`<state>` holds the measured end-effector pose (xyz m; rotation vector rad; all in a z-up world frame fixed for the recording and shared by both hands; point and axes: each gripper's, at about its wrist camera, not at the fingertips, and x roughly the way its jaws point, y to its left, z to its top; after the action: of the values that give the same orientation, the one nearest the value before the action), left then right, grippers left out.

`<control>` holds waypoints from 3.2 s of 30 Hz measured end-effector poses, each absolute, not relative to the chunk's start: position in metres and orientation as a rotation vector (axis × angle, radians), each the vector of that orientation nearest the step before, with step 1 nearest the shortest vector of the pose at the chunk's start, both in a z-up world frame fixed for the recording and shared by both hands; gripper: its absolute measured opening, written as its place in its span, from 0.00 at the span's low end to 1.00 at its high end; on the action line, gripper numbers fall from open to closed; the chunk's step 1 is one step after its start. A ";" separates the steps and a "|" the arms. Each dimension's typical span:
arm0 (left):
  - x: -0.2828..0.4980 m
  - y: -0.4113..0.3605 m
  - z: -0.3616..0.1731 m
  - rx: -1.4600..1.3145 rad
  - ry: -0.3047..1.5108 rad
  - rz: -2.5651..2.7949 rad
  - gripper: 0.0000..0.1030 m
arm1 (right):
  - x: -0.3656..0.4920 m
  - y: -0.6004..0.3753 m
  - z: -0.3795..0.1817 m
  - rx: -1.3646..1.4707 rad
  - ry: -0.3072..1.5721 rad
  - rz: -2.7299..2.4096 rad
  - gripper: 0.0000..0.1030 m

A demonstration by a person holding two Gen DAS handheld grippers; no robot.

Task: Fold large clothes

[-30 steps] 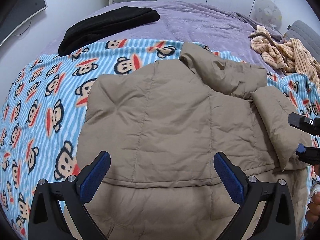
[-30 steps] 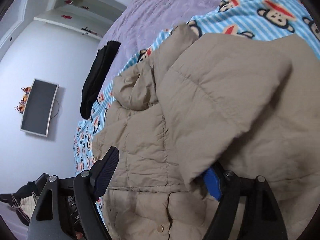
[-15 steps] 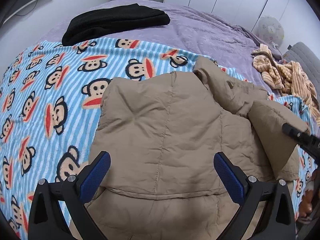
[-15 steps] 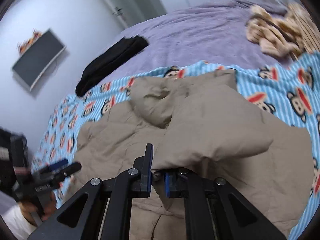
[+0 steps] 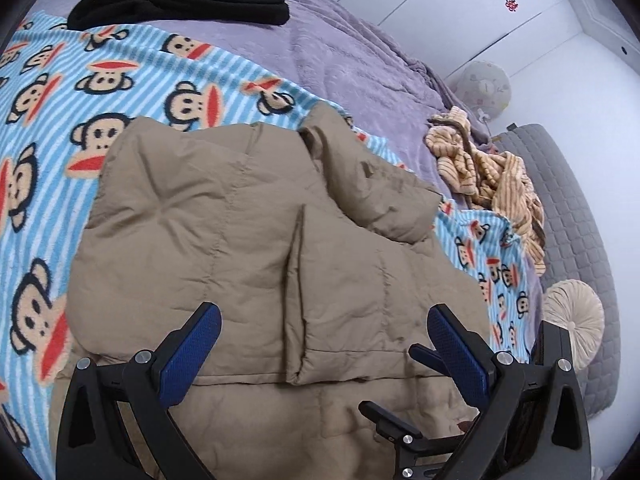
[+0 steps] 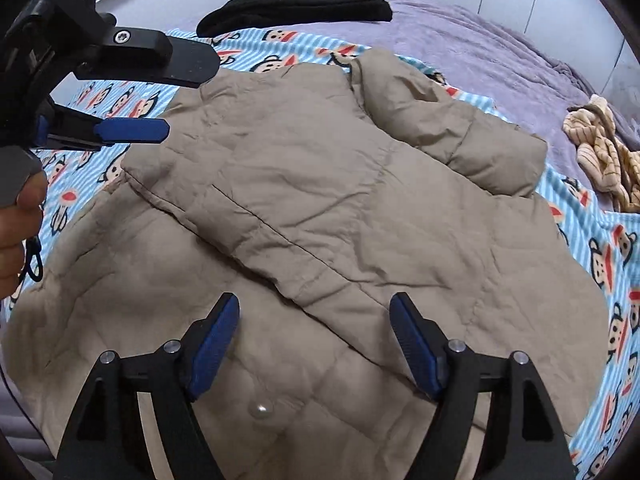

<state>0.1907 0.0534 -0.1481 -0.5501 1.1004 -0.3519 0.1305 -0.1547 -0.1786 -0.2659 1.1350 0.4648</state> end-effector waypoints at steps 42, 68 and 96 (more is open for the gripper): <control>0.210 0.014 -0.144 -0.157 1.088 -0.185 0.63 | 0.085 -0.455 -0.169 0.537 1.079 -0.119 0.07; 0.190 -0.015 -0.192 -0.021 1.146 -0.112 0.50 | 0.130 -0.418 -0.212 0.320 1.174 -0.094 0.07; 0.107 -0.015 -0.155 0.004 1.218 -0.022 1.00 | 0.032 -0.398 -0.188 0.535 1.277 -0.018 0.57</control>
<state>0.1072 -0.0147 -0.1551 0.0042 1.2177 -0.0217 0.0316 -0.3979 -0.1877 0.5348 1.2771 -0.0184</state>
